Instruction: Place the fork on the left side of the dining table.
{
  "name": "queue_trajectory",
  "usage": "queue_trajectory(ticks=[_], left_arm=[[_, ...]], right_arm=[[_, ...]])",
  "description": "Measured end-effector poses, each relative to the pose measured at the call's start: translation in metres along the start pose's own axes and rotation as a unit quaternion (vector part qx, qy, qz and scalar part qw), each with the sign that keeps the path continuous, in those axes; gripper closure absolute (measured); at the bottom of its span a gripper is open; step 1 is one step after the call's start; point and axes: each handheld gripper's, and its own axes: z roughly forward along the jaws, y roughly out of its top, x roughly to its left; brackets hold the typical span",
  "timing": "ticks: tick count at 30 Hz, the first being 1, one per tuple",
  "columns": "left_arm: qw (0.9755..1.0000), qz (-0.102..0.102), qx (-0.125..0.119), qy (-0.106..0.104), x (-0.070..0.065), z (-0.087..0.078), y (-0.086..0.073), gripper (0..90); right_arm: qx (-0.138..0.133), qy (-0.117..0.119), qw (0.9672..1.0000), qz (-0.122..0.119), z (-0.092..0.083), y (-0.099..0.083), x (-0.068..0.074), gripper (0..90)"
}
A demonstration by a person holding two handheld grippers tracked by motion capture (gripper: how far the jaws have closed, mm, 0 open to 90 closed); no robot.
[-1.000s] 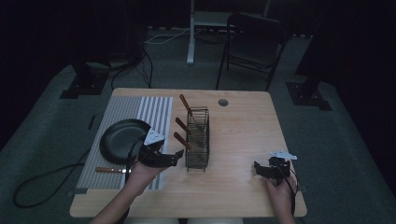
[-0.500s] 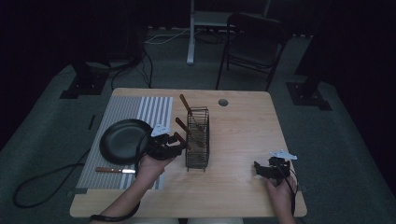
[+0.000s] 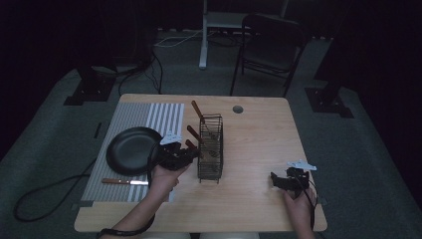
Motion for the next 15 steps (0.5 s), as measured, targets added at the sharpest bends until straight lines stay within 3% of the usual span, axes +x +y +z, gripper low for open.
queue_trajectory(ticks=[8, 15], left_arm=[[0.9998, 0.001, -0.021, 0.004, -0.004, -0.004, -0.001, 80.3], [0.9984, 0.005, -0.056, 0.004, -0.008, -0.025, 0.007, 80.4]], right_arm=[[0.000, 0.000, 1.0000, 0.000, 0.000, 0.000, 0.000, 11.4], [0.000, 0.000, 1.0000, 0.000, 0.000, 0.000, 0.000, 11.4]])
